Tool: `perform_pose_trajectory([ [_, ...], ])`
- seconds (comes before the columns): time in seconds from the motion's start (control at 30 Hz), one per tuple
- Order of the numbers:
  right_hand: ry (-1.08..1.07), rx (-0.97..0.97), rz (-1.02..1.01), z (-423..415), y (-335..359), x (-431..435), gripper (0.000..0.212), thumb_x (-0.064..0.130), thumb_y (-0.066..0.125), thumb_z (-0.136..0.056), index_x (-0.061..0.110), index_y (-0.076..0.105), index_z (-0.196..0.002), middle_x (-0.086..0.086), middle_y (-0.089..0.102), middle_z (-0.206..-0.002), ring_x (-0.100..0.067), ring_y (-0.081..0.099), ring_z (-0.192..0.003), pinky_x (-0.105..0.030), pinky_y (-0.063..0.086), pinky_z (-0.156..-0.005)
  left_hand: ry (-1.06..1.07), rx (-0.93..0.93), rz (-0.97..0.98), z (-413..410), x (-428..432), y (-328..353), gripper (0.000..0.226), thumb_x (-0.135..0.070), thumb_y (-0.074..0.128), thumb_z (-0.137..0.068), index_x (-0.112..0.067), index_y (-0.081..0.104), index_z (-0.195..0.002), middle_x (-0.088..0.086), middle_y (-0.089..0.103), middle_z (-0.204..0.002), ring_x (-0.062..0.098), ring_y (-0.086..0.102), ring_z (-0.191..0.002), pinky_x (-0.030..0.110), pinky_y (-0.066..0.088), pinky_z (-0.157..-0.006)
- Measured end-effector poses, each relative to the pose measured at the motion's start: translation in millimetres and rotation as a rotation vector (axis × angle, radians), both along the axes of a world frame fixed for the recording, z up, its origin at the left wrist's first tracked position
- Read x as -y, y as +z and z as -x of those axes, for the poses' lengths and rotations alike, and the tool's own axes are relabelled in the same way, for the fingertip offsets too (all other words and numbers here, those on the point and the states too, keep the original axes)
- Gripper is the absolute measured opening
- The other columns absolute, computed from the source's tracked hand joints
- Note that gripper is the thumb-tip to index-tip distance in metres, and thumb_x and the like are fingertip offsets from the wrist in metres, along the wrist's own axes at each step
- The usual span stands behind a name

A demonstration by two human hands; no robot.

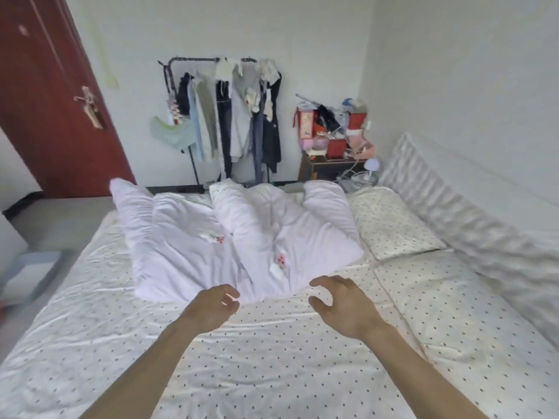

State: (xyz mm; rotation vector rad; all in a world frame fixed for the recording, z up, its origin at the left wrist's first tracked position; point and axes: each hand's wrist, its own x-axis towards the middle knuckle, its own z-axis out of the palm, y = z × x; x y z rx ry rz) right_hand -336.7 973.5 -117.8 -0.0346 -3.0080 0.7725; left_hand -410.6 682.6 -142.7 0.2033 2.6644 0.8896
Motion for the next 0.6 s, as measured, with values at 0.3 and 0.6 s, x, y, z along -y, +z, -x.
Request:
perform_pose_trajectory([
  [0.3,0.196,0.060,0.051,148.6,-40.2,60.9,0.046,0.051,0.050,-0.091,0.041,0.042,-0.135,0.014,0.047,-0.138,-0.011,0.038,-0.127,-0.031,0.041,-0.095,0.271,0.055,-0.015,79.0,70.3,-40.0,0.015,-0.034,0.059,-0.091,-0.041,0.057,-0.105,-0.008,0.059,-0.118,0.006,0.062,-0.091,0.018,0.047,-0.071],
  [0.6,0.148,0.155,0.100,322.3,-164.8,78.4,0.066,0.054,0.050,-0.091,0.028,0.027,-0.148,0.007,0.032,-0.152,-0.019,0.029,-0.138,-0.038,0.036,-0.106,0.310,0.041,0.188,219.5,63.4,-140.7,0.043,-0.036,0.052,-0.093,-0.032,0.046,-0.136,-0.005,0.042,-0.142,0.015,0.048,-0.123,0.035,0.042,-0.100],
])
